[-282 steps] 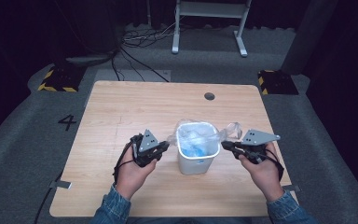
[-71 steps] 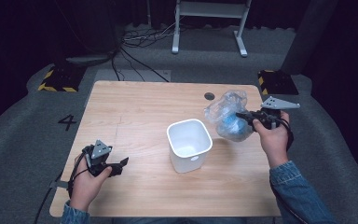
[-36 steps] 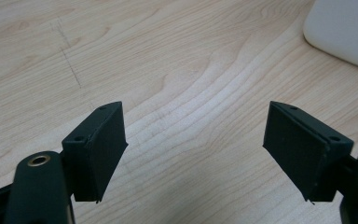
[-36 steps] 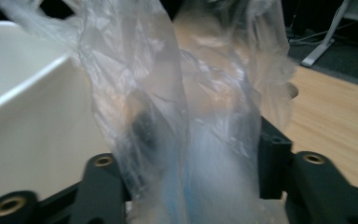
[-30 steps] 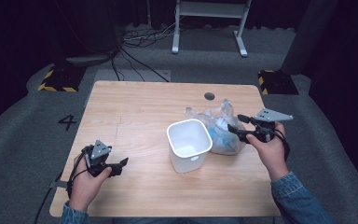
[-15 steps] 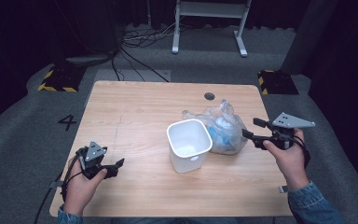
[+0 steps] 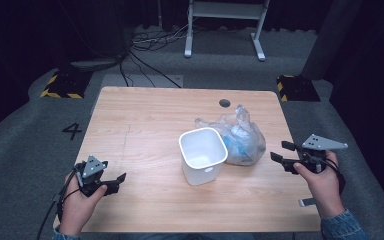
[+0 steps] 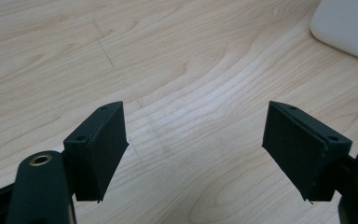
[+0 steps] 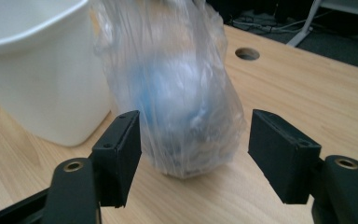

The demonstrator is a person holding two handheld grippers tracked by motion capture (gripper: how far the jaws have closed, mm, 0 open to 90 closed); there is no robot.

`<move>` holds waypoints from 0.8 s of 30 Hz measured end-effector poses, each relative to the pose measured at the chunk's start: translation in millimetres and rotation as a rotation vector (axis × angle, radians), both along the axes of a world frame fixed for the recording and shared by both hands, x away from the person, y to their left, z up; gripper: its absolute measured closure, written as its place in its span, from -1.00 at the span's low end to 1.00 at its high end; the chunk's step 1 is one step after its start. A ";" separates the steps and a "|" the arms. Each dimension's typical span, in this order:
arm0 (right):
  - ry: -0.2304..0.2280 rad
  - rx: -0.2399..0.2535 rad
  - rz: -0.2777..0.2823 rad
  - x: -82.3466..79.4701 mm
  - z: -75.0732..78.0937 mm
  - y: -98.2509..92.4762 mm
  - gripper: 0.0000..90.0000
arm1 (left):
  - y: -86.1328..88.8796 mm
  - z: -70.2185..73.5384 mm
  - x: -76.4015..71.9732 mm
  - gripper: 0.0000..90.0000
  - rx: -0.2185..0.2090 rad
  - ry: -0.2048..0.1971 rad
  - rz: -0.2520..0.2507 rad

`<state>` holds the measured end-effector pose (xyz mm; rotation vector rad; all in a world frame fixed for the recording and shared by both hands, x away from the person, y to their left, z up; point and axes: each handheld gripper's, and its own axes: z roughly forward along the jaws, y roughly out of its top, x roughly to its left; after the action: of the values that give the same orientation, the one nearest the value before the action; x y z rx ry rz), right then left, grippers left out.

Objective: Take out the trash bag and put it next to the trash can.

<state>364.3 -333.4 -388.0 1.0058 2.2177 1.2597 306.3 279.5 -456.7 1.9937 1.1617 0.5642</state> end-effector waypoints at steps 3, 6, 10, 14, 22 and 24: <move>0.012 -0.014 0.010 -3.6 -6.2 -5.3 -0.12 | 4.4 -1.2 -1.6 -0.53 0.008 0.004 0.009; 0.032 -0.043 0.011 -6.3 -14.7 -8.7 -0.15 | 7.4 -3.9 -2.6 -0.53 0.020 0.016 0.008; 0.053 -0.079 0.016 -9.2 -26.3 -12.1 -0.15 | 9.6 -7.5 -2.5 -0.53 0.024 0.023 0.013; 0.077 -0.088 -0.001 -11.2 -39.3 -14.9 -0.21 | 15.5 -14.3 0.3 -0.51 0.013 0.017 0.016; 0.123 -0.090 -0.029 -14.8 -66.3 -19.7 -0.30 | 18.1 -22.0 3.1 -0.52 0.065 0.049 0.023; 0.130 -0.095 -0.037 -15.6 -72.8 -21.0 -0.31 | 17.5 -24.2 4.2 -0.54 0.063 0.064 0.022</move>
<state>348.7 -354.4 -460.8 1.1146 2.3210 1.0900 310.5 297.1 -480.9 2.0682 1.2200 0.5577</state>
